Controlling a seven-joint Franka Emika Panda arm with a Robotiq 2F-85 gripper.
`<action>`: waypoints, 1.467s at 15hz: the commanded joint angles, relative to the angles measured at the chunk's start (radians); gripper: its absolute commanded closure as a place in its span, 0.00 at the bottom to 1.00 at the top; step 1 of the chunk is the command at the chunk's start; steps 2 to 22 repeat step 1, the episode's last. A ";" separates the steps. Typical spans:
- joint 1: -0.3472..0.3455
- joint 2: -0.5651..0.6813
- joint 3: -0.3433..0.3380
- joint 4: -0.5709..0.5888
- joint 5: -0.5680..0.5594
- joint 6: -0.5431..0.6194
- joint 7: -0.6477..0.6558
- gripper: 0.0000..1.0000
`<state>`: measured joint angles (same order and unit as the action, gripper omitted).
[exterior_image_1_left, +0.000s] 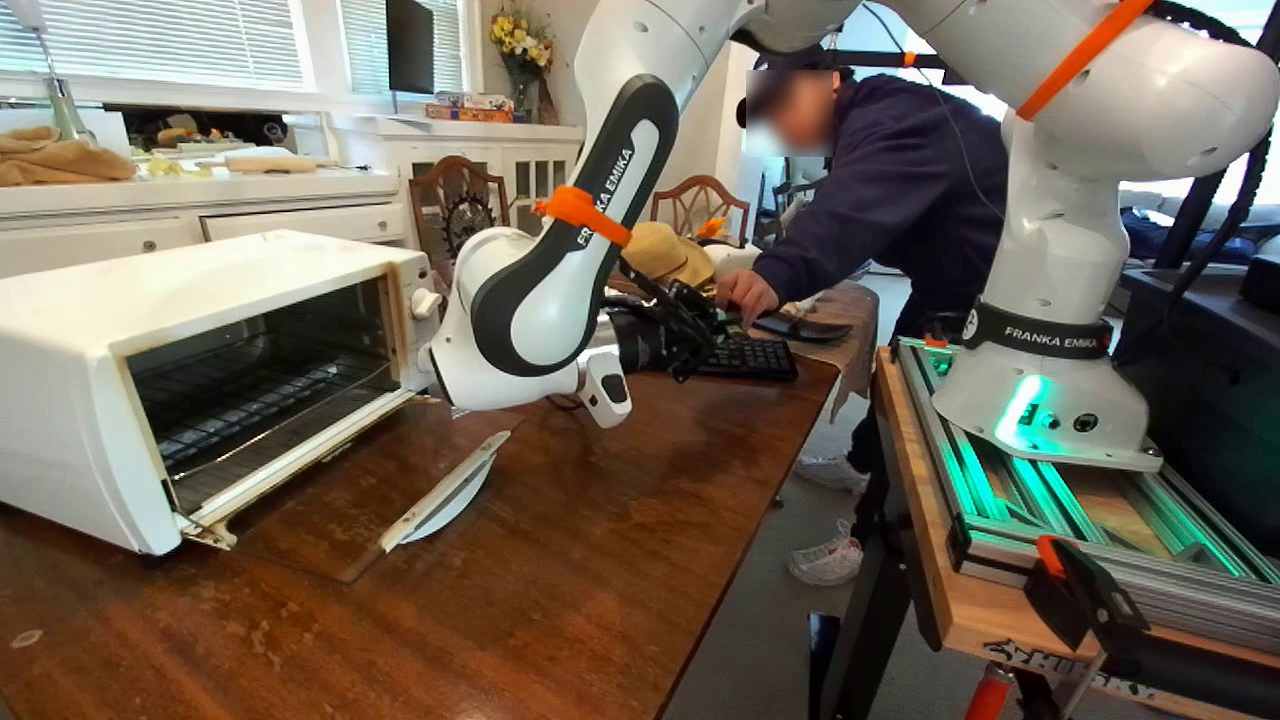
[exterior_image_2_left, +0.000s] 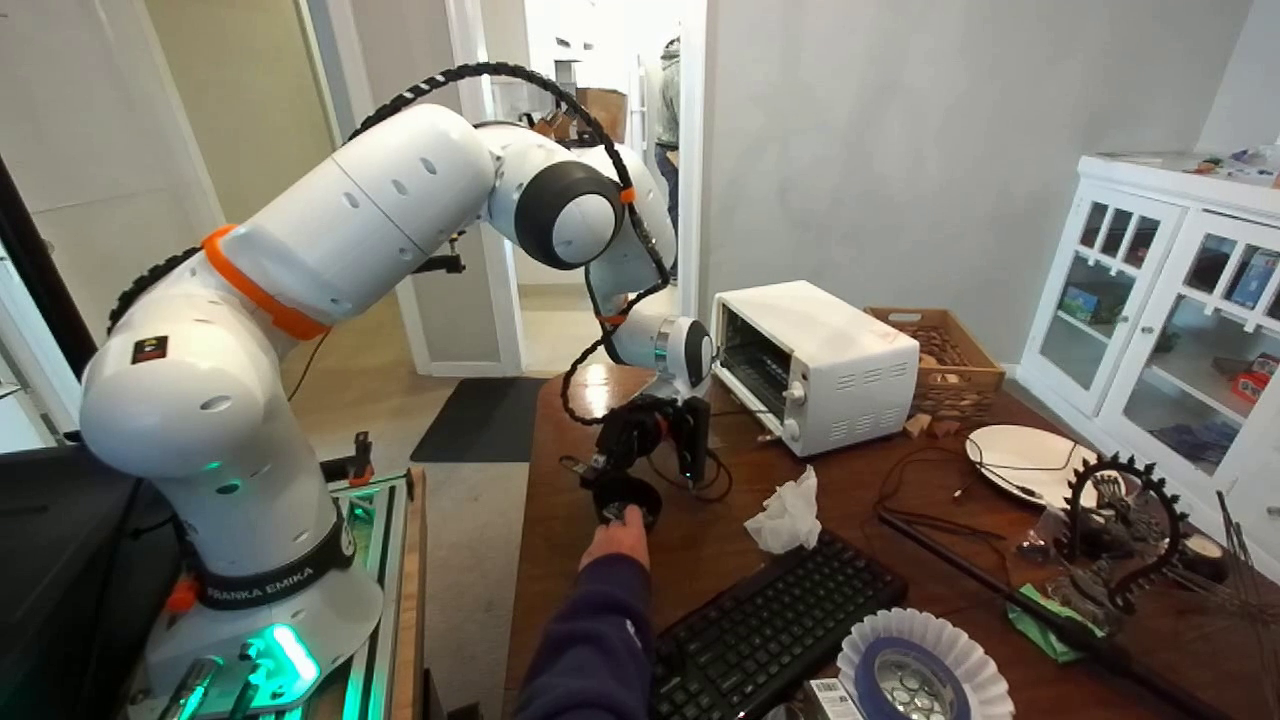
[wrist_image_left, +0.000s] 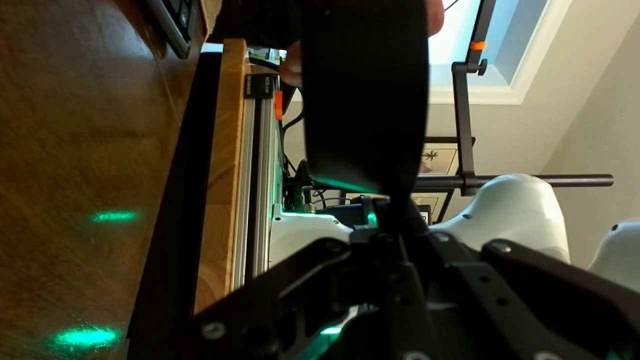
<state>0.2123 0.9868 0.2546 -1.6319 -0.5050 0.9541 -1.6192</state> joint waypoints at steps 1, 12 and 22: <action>-0.018 0.007 0.021 0.006 -0.008 -0.009 0.011 0.94; -0.018 0.007 0.021 0.006 -0.008 -0.009 0.011 0.94; -0.018 0.007 0.021 0.006 -0.008 -0.009 0.011 0.94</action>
